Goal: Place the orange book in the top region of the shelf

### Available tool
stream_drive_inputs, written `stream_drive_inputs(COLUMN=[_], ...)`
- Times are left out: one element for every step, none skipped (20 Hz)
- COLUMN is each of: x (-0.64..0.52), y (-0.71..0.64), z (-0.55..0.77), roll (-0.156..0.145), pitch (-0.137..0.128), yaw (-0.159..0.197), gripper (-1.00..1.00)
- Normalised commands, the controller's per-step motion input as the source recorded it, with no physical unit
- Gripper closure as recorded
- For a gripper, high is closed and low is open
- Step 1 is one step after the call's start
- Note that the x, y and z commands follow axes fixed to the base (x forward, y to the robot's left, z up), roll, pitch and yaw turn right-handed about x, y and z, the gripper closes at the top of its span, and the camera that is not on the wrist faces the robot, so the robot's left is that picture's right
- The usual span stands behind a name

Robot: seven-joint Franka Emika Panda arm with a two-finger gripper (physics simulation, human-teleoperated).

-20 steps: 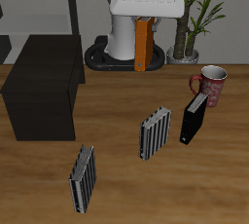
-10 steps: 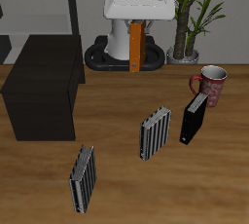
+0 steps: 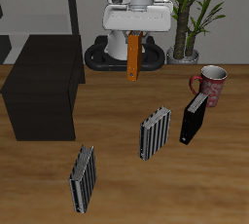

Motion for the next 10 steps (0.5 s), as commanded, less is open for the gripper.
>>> stream_drive_inputs(x=[-0.19, -0.22, -0.07, -0.06, -0.41, -0.22, -0.11, -0.23, -0.28, -0.15], y=[-0.03, 0.01, 0.12, -0.11, 0.35, 0.19, 0.04, 0.39, 0.15, 0.05], z=[-0.27, -0.19, -0.25, -0.06, -0.37, -0.11, -0.05, -0.24, -0.13, -0.03], roll=[-0.231, -0.311, -0.054, -0.171, -0.548, -0.188, -0.150, -0.047, -0.224, -0.081], pitch=[-0.085, -0.173, 0.045, 0.070, -0.148, -0.061, 0.014, 0.083, -0.025, -0.056], yaw=[0.145, 0.205, 0.034, 0.009, 0.308, 0.173, 0.014, -0.005, 0.130, 0.046], gripper=[1.00, 1.00, 1.00, 1.00, 1.00, 1.00, 1.00, 1.00, 1.00, 1.00])
